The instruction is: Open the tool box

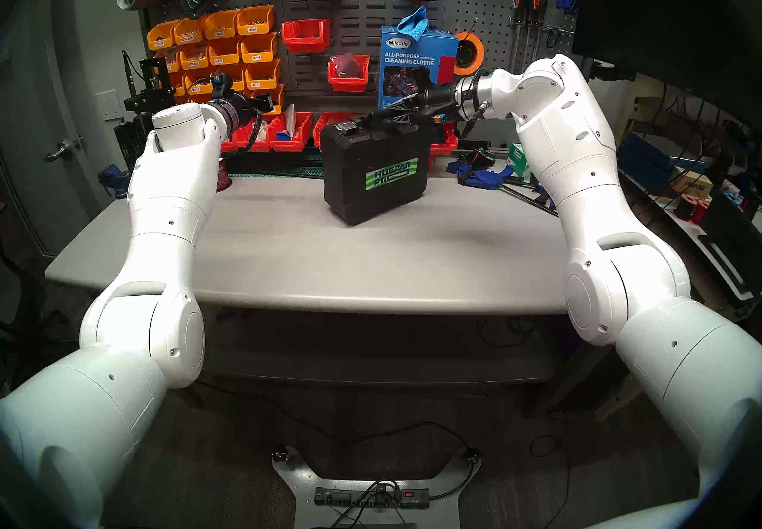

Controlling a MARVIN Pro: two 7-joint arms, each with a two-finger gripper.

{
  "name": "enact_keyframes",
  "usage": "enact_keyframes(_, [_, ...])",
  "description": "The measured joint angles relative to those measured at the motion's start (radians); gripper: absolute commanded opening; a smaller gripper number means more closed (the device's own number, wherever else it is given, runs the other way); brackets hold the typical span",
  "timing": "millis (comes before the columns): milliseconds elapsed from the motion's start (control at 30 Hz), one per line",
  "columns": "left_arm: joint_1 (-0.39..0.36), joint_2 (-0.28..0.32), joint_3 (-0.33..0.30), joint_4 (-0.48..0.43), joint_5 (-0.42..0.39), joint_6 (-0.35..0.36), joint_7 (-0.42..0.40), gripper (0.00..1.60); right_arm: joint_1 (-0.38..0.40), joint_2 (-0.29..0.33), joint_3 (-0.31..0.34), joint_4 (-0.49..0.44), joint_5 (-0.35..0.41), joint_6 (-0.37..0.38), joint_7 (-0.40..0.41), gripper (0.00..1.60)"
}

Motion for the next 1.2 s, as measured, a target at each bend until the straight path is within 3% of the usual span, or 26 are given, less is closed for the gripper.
enact_keyframes(600, [0.000,0.000,0.000,0.000,0.000,0.000,0.000,1.60,0.069,0.117,-0.026,0.036,0.029,-0.026,-0.032,0.00])
enact_keyframes(833, [0.000,0.000,0.000,0.000,0.000,0.000,0.000,1.60,0.075,0.169,-0.064,0.036,0.099,-0.026,-0.032,0.00])
enact_keyframes(1200, [0.000,0.000,0.000,0.000,0.000,0.000,0.000,1.60,0.070,0.235,-0.185,0.001,0.255,-0.026,-0.032,0.00])
